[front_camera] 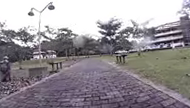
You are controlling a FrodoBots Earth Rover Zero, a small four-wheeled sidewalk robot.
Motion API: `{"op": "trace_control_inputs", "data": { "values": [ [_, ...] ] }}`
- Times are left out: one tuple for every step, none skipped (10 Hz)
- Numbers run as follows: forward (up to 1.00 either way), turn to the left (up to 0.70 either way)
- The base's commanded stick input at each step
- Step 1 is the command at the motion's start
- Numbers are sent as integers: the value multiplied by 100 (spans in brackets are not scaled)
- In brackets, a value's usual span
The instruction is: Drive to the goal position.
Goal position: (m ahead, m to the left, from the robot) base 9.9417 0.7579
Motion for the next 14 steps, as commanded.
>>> {"op": "trace_control_inputs", "data": {
  "values": [
    [70,0],
    [70,0],
    [70,0],
    [70,0],
    [70,0],
    [70,0],
    [70,0],
    [70,0],
    [70,0],
    [70,0],
    [70,0],
    [70,0],
    [70,0],
    [70,0]
  ]
}}
